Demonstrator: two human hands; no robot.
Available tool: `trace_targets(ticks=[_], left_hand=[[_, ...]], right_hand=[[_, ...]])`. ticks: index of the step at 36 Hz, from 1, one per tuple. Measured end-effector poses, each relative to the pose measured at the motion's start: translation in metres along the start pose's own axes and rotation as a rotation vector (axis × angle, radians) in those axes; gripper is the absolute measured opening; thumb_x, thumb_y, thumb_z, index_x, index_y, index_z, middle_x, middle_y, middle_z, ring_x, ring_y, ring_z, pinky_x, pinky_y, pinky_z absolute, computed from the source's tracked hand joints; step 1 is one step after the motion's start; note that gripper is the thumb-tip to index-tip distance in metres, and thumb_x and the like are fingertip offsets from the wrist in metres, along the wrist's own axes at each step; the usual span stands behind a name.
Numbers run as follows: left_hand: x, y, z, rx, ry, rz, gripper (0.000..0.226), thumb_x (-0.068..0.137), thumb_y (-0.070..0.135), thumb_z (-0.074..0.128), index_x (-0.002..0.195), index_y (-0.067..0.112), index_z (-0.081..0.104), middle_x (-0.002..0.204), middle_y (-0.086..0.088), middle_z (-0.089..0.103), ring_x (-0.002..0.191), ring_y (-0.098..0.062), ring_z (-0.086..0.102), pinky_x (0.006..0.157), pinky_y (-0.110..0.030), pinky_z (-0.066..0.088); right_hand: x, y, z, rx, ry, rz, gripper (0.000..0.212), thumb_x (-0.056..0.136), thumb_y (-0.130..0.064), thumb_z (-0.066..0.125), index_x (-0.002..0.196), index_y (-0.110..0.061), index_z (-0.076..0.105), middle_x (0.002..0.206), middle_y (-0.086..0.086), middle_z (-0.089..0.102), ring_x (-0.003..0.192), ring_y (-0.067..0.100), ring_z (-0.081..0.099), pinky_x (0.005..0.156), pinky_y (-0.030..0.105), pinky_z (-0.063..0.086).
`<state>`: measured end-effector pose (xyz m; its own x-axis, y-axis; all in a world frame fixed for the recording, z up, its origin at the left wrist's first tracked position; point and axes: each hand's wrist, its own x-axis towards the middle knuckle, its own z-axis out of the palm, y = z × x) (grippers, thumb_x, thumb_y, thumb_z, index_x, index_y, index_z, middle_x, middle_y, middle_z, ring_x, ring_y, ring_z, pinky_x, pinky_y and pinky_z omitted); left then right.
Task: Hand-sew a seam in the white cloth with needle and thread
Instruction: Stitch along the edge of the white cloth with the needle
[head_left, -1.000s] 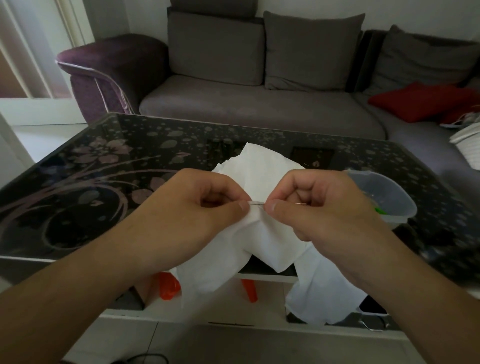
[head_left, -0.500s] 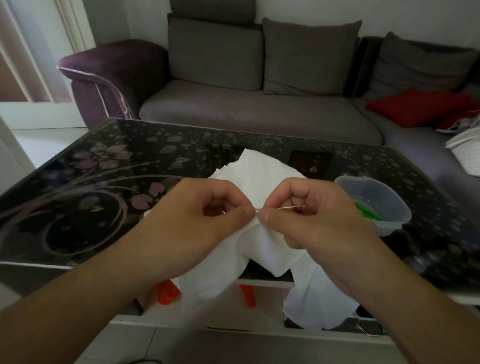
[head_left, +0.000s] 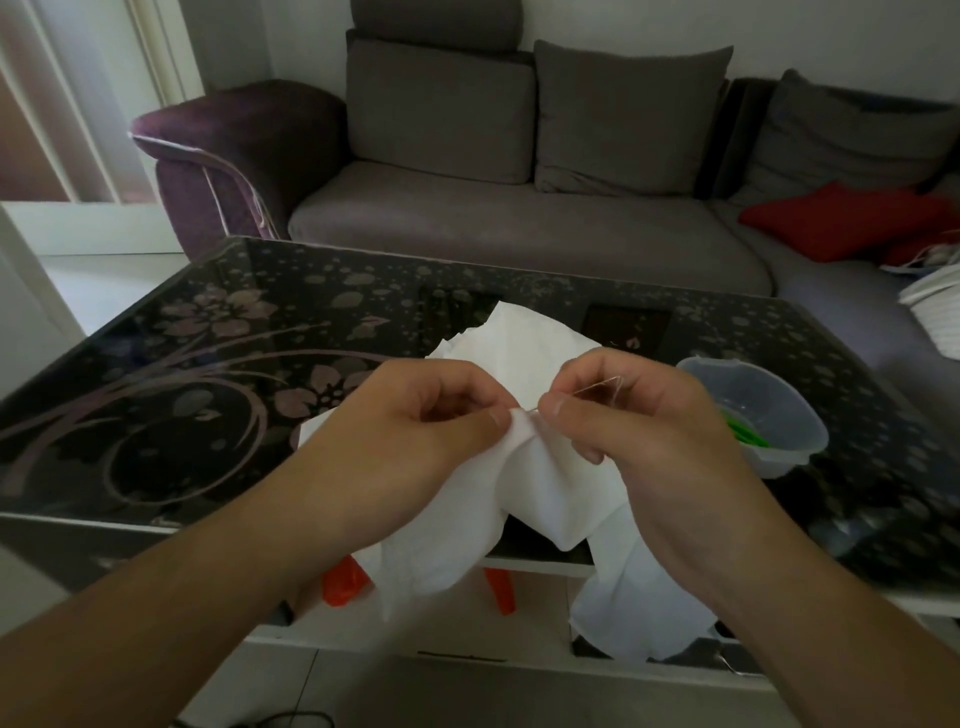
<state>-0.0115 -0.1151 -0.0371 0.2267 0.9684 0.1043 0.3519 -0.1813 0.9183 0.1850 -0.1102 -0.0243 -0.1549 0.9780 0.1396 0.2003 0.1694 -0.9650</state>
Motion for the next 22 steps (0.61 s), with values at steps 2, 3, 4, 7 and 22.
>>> trace_targets(ticks=[2, 3, 4, 7, 22], left_hand=[[-0.002, -0.002, 0.001, 0.003, -0.014, 0.001, 0.018, 0.101, 0.023, 0.063, 0.095, 0.028, 0.079, 0.093, 0.01, 0.078, 0.092, -0.009, 0.073, 0.085, -0.031, 0.055], [-0.004, -0.004, 0.001, 0.012, -0.021, -0.001, 0.018, 0.101, 0.024, 0.063, 0.095, 0.029, 0.079, 0.094, 0.01, 0.078, 0.092, -0.01, 0.073, 0.086, -0.033, 0.057], [-0.005, -0.004, 0.001, 0.022, -0.027, -0.001, 0.018, 0.101, 0.024, 0.062, 0.096, 0.03, 0.079, 0.095, 0.01, 0.078, 0.093, -0.01, 0.073, 0.088, -0.036, 0.058], [-0.007, -0.003, -0.001, 0.031, -0.027, 0.024, 0.018, 0.101, 0.024, 0.062, 0.097, 0.03, 0.079, 0.096, 0.009, 0.078, 0.094, -0.012, 0.073, 0.091, -0.041, 0.06], [-0.01, -0.003, 0.005, 0.066, -0.03, 0.043, 0.017, 0.099, 0.028, 0.062, 0.097, 0.033, 0.078, 0.096, 0.013, 0.076, 0.094, -0.006, 0.072, 0.086, -0.031, 0.057]], right_hand=[[-0.003, 0.002, 0.003, -0.001, -0.012, 0.013, 0.008, 0.084, -0.014, 0.075, 0.077, -0.018, 0.075, 0.087, -0.011, 0.072, 0.075, 0.003, 0.061, 0.075, 0.027, 0.047], [-0.004, 0.004, 0.005, -0.004, -0.017, 0.023, 0.009, 0.084, -0.013, 0.075, 0.077, -0.018, 0.075, 0.096, -0.014, 0.073, 0.083, 0.003, 0.064, 0.077, 0.025, 0.047], [-0.005, 0.005, 0.006, -0.013, -0.024, 0.033, 0.01, 0.084, -0.013, 0.075, 0.076, -0.019, 0.076, 0.102, -0.017, 0.073, 0.091, 0.001, 0.065, 0.078, 0.025, 0.047], [-0.005, 0.004, 0.008, -0.036, -0.066, 0.041, 0.01, 0.086, -0.012, 0.075, 0.077, -0.017, 0.075, 0.104, -0.018, 0.075, 0.097, 0.001, 0.066, 0.079, 0.025, 0.052], [-0.006, 0.006, 0.003, -0.041, -0.069, 0.057, 0.015, 0.088, -0.013, 0.072, 0.075, -0.021, 0.075, 0.083, -0.001, 0.075, 0.068, 0.004, 0.061, 0.077, 0.033, 0.051]])
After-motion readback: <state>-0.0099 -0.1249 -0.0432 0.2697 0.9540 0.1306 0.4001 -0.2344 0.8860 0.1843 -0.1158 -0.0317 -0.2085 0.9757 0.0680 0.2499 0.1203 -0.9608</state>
